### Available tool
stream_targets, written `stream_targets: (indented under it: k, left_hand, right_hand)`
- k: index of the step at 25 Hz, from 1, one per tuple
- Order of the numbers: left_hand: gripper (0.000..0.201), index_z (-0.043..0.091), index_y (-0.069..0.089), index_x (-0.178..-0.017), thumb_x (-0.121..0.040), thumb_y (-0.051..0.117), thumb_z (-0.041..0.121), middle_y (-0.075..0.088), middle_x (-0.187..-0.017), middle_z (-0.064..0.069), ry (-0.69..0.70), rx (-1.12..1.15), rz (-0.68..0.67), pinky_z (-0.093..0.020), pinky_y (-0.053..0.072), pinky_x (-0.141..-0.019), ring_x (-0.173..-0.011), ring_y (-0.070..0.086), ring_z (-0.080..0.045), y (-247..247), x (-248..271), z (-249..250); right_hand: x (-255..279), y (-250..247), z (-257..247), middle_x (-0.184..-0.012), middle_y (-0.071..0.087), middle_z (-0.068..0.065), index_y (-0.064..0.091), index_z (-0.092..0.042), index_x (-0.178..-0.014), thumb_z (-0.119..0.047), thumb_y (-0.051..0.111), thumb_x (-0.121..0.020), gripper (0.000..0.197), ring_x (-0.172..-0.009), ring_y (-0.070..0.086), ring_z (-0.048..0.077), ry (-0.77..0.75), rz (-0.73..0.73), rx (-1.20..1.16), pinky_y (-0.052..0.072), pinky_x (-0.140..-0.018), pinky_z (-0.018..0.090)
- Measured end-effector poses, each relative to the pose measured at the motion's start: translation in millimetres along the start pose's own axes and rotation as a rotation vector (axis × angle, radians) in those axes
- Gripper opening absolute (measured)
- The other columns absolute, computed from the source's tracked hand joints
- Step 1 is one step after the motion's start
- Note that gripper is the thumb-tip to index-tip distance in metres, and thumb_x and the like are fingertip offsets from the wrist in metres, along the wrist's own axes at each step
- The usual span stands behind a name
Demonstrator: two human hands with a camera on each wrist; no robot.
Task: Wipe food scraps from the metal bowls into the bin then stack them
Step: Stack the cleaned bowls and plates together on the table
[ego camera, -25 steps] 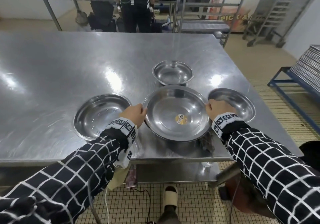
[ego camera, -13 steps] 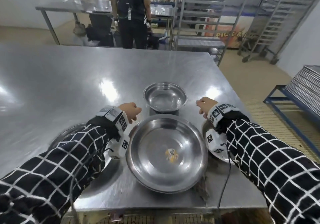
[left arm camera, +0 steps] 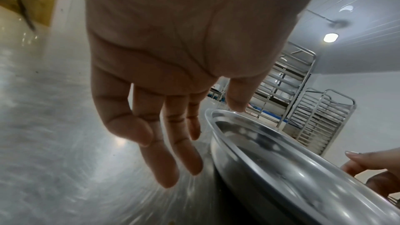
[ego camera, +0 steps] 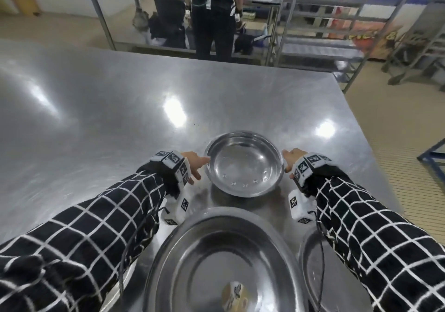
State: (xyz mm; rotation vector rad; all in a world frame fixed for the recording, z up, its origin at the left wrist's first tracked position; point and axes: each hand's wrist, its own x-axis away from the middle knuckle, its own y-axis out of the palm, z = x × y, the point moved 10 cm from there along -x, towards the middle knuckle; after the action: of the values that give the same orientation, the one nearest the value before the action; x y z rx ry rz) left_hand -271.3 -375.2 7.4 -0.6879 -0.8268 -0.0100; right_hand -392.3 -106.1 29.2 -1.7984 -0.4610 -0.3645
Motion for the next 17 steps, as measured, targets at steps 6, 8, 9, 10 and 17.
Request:
stream_targets:
  k: [6, 8, 9, 10, 17]
  left_hand:
    - [0.027, -0.004, 0.063, -0.103, -0.098, 0.050, 0.019, 0.065, -0.076, -0.008, 0.034, 0.050, 0.011, -0.017, 0.044, -0.042, -0.051, 0.060, -0.011, 2, -20, 10]
    - [0.022, 0.002, 0.060, -0.084, -0.098, 0.050, 0.016, 0.062, -0.070, -0.005, 0.051, 0.099, 0.036, -0.014, 0.038, -0.033, -0.044, 0.058, -0.008, -4, -17, 14]
    - [0.023, 0.007, 0.056, -0.079, -0.098, 0.049, 0.018, 0.062, -0.070, -0.004, 0.066, 0.124, 0.062, -0.013, 0.036, -0.032, -0.048, 0.058, -0.009, -10, -16, 16]
    - [0.023, 0.010, 0.054, -0.078, -0.099, 0.048, 0.020, 0.063, -0.071, -0.003, 0.089, 0.138, 0.092, -0.014, 0.037, -0.035, -0.053, 0.058, -0.011, -16, -13, 19]
    - [0.018, 0.013, 0.056, -0.089, -0.099, 0.049, 0.027, 0.067, -0.076, -0.003, 0.299, 0.235, 0.175, -0.021, 0.040, -0.053, -0.059, 0.057, -0.014, -50, 38, 40]
  right_hand:
    - [-35, 14, -22, -0.087, 0.057, 0.007, 0.049, -0.004, -0.120, -0.024, 0.045, -0.098, 0.030, -0.072, 0.058, 0.020, -0.079, -0.050, -0.007, 0.055, -0.076, 0.033]
    - [-35, 10, -18, -0.083, 0.055, 0.007, 0.048, -0.006, -0.110, -0.025, 0.043, -0.099, 0.023, -0.068, 0.054, 0.019, -0.025, -0.014, -0.149, 0.052, -0.074, 0.034]
    - [-34, 5, -20, -0.083, 0.054, 0.006, 0.046, -0.007, -0.109, -0.025, 0.042, -0.099, 0.021, -0.065, 0.053, 0.017, -0.024, 0.010, -0.176, 0.049, -0.067, 0.032]
    - [-31, 1, -21, -0.083, 0.053, 0.005, 0.045, -0.007, -0.109, -0.025, 0.041, -0.100, 0.020, -0.063, 0.051, 0.016, -0.023, 0.030, -0.202, 0.046, -0.060, 0.028]
    - [42, -50, -26, -0.077, 0.047, 0.001, 0.042, -0.012, -0.105, -0.024, 0.038, -0.101, 0.014, -0.059, 0.045, 0.011, -0.104, 0.243, -0.337, 0.031, -0.048, 0.022]
